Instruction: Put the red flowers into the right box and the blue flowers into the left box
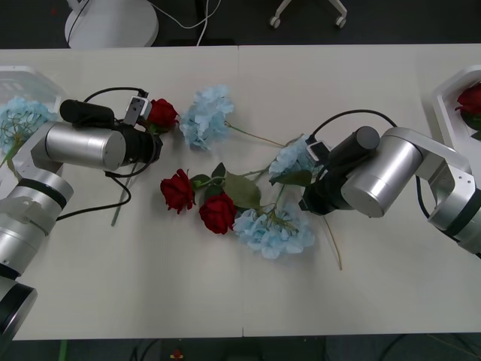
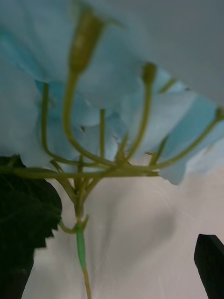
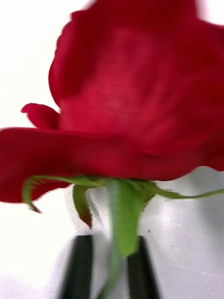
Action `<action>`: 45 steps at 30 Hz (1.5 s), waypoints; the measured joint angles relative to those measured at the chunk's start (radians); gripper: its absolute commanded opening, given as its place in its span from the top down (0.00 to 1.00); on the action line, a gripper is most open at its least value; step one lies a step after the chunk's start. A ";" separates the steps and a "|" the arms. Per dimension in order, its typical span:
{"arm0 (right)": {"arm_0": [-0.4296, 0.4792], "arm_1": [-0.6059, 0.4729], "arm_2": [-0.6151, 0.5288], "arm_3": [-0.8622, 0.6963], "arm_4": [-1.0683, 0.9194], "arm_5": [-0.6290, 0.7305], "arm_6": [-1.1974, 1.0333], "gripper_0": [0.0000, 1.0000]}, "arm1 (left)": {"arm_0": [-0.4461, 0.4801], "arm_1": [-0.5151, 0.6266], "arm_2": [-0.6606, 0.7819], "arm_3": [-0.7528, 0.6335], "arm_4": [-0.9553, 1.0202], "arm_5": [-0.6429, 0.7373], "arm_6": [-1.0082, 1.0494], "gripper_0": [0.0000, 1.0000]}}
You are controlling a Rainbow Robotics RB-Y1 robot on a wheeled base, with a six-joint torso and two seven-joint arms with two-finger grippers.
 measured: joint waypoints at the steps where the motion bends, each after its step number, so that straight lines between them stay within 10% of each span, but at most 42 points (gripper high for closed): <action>1: 0.000 0.010 0.000 0.006 0.007 0.000 0.000 0.00 | 0.000 0.000 0.000 0.000 0.000 -0.001 0.000 1.00; 8: 0.000 0.054 0.000 0.026 0.051 -0.001 0.000 0.05 | 0.000 0.000 0.000 0.000 0.004 -0.003 0.000 1.00; 16: 0.000 0.064 0.000 0.030 0.065 -0.005 -0.024 0.41 | 0.000 0.000 0.098 -0.041 0.028 0.046 0.000 1.00; 24: 0.001 0.065 0.000 0.054 0.066 -0.024 -0.024 1.00 | 0.000 0.003 0.353 -0.151 0.277 0.233 0.000 1.00; 35: 0.001 0.071 -0.037 0.066 0.045 -0.036 -0.024 1.00 | 0.005 0.045 0.384 -0.157 0.924 0.323 -0.401 1.00; 45: 0.003 0.071 -0.481 0.068 -0.213 0.026 0.341 1.00 | 0.108 0.026 0.240 -0.372 1.192 0.062 -0.402 1.00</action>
